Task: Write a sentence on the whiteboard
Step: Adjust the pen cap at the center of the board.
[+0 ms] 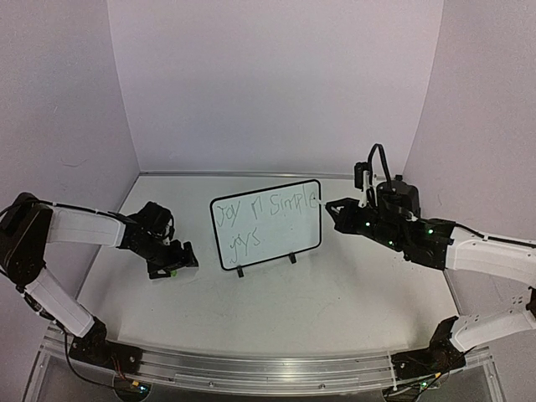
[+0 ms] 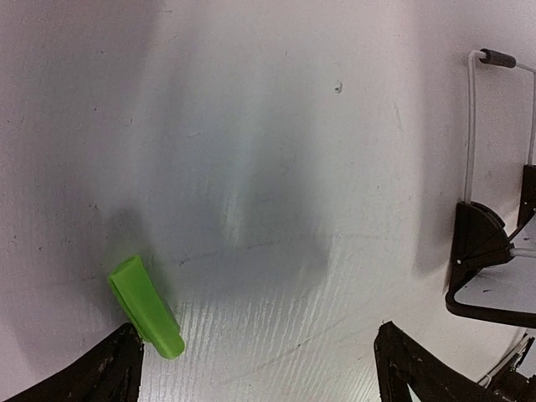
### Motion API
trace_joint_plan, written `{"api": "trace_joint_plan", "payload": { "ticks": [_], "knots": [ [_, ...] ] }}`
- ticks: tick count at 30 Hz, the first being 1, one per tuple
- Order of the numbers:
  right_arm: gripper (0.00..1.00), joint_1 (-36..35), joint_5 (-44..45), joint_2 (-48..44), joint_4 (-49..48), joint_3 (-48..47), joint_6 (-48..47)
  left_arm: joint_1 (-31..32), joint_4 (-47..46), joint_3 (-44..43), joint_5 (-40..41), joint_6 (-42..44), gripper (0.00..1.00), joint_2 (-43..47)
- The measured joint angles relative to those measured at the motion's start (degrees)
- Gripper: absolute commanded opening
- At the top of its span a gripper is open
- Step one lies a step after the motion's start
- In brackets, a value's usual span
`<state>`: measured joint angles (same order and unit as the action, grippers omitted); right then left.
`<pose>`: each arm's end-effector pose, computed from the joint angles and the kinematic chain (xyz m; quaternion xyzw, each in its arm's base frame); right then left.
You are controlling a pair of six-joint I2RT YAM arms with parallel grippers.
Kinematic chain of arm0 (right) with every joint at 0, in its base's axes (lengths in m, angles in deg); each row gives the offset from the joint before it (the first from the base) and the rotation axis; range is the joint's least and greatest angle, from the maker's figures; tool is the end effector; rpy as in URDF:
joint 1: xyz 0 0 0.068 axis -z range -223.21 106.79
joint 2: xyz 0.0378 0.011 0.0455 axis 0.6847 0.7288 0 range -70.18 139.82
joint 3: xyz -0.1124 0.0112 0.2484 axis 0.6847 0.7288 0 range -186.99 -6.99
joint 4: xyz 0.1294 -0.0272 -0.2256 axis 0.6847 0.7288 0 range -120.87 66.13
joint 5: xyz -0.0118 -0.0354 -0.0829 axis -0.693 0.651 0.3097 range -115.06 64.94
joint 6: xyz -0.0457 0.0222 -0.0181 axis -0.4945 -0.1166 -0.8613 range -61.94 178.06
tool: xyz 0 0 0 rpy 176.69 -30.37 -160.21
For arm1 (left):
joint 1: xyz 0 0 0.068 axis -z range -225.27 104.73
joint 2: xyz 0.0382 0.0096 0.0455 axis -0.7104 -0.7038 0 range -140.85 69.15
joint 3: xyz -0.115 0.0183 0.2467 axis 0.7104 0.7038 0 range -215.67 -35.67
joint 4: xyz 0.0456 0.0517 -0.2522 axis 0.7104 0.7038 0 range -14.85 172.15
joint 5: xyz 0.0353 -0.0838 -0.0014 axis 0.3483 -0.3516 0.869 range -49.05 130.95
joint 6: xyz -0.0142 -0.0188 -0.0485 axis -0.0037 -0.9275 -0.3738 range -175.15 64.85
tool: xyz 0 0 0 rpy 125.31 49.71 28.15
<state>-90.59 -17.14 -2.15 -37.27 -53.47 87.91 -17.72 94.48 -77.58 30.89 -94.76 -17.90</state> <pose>0.1909 0.2002 0.2957 -0.0792 0.7894 0.3355 0.5080 0.2356 -0.1299 0.1474 -0.0828 0.9682 -0.1930 0.1361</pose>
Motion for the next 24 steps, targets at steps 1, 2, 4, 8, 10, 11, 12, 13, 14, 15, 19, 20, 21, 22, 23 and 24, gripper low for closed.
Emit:
{"api": "trace_joint_plan", "payload": {
  "ticks": [1,2,4,8,10,11,12,13,14,15,19,20,21,22,23,24],
  "knots": [
    [0.00,0.0,0.0,0.0,0.0,0.0,0.0,0.0,-0.2,0.0,-0.2,0.1,0.95,0.0],
    [0.00,0.0,0.0,0.0,0.0,0.0,0.0,0.0,-0.4,0.0,-0.4,0.1,0.95,-0.1],
    [0.00,0.0,0.0,0.0,0.0,0.0,0.0,0.0,-0.9,0.0,-0.9,0.1,0.95,-0.2],
    [0.00,0.0,0.0,0.0,0.0,0.0,0.0,0.3,-3.0,0.0,-2.3,-1.0,0.95,-0.8],
    [0.00,0.0,0.0,0.0,0.0,0.0,0.0,0.4,-4.3,0.0,-3.0,-1.4,0.95,-1.1],
    [0.00,0.0,0.0,0.0,0.0,0.0,0.0,0.5,-5.1,0.0,-3.3,-1.5,0.95,-1.4],
    [0.00,0.0,0.0,0.0,0.0,0.0,0.0,0.6,-5.8,0.0,-3.5,-1.8,0.95,-1.5],
    [0.00,0.0,0.0,0.0,0.0,0.0,0.0,0.7,-6.3,0.0,-3.7,-2.1,0.95,-1.6],
    [0.00,0.0,0.0,0.0,0.0,0.0,0.0,0.7,-6.9,0.0,-3.9,-2.3,0.95,-1.6],
    [0.00,0.0,0.0,0.0,0.0,0.0,0.0,0.8,-7.6,0.0,-4.1,-2.3,0.95,-1.6],
    [0.00,0.0,0.0,0.0,0.0,0.0,0.0,0.9,-8.4,0.0,-4.3,-1.6,0.95,0.1],
    [0.00,0.0,0.0,0.0,0.0,0.0,0.0,0.9,-8.4,0.0,-4.1,-1.1,0.96,1.3],
    [0.00,0.0,0.0,0.0,0.0,0.0,0.0,0.9,-8.4,0.0,-3.9,-0.6,0.96,2.5],
    [0.00,0.0,0.0,0.0,0.0,0.0,0.0,0.8,-8.4,0.0,-3.7,0.1,0.96,3.9],
    [0.00,0.0,0.0,0.0,0.0,0.0,0.0,0.6,-8.3,0.0,-3.7,0.9,0.96,5.1],
    [0.00,0.0,0.0,0.0,0.0,0.0,0.0,0.2,-8.0,-0.3,-3.8,2.0,0.96,5.9]
  ]
}}
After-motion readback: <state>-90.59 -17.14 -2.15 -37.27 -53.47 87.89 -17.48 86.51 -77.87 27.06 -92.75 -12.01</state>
